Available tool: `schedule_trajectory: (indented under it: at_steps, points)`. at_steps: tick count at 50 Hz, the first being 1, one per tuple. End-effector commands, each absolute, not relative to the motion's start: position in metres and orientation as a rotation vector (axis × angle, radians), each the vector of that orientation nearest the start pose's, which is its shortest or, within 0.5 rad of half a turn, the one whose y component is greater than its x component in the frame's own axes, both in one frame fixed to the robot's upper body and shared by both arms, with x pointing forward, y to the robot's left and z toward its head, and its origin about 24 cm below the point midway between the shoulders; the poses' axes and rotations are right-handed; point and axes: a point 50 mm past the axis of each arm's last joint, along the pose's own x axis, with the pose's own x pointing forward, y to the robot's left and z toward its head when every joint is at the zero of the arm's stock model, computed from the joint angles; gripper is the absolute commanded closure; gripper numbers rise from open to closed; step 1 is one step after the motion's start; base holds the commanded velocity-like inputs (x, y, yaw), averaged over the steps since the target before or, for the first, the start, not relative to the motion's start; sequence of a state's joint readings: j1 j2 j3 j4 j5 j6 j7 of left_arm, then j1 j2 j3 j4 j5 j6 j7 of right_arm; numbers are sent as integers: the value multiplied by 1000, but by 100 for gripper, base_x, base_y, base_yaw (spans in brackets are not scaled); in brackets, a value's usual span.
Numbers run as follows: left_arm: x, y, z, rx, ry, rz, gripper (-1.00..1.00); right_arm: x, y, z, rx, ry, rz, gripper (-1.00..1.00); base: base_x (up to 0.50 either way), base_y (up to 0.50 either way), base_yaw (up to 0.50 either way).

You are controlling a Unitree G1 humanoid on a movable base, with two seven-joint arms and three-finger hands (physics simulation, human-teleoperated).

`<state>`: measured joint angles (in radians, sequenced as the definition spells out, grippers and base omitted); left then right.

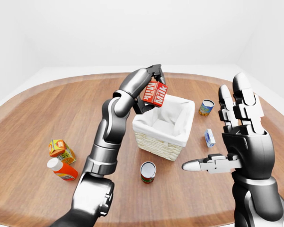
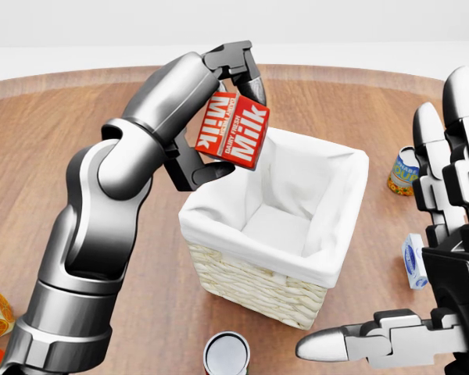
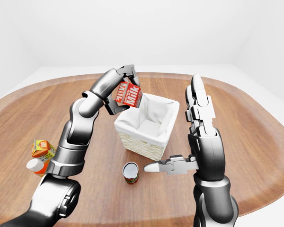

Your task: Pick the milk and place it in the basket.

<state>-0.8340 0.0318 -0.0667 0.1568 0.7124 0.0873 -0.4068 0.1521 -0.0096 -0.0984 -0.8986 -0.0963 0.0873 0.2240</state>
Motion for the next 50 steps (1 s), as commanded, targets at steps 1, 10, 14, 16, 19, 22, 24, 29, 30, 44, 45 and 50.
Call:
schedule_trajectory:
  at_steps: [1,10,14,16,19,22,24,29,30,44,45,50]
  points:
    - [349,54,242,845,-509,-347,100,173,-163,196,-234,-635,52,-100,0,0,0]
    - [352,52,234,840,-482,-351,100,172,-162,197,-234,-643,54,-100,0,0,0]
    - [353,49,236,835,-486,-357,100,172,-162,196,-233,-637,57,-100,0,0,0]
    - [353,47,235,833,-487,-361,100,173,-162,196,-233,-635,57,-100,0,0,0]
    - [352,42,235,833,-490,-370,100,171,-162,197,-232,-644,57,-100,0,0,0]
    - [354,40,234,834,-481,-375,100,171,-162,198,-233,-645,57,-100,0,0,0]
    - [357,39,233,832,-470,-375,100,171,-162,198,-231,-645,57,-100,0,0,0]
    - [362,35,239,793,-469,-386,100,172,-162,197,-232,-643,58,-100,0,0,0]
    - [362,34,239,792,-471,-385,100,172,-162,197,-232,-644,58,-100,0,0,0]
    - [363,22,234,789,-458,-406,100,172,-163,196,-230,-636,56,-100,0,0,0]
    - [364,22,234,787,-456,-406,100,172,-163,196,-230,-634,56,-100,0,0,0]
    - [370,20,231,783,-429,-400,100,172,-162,195,-229,-632,58,-100,0,0,0]
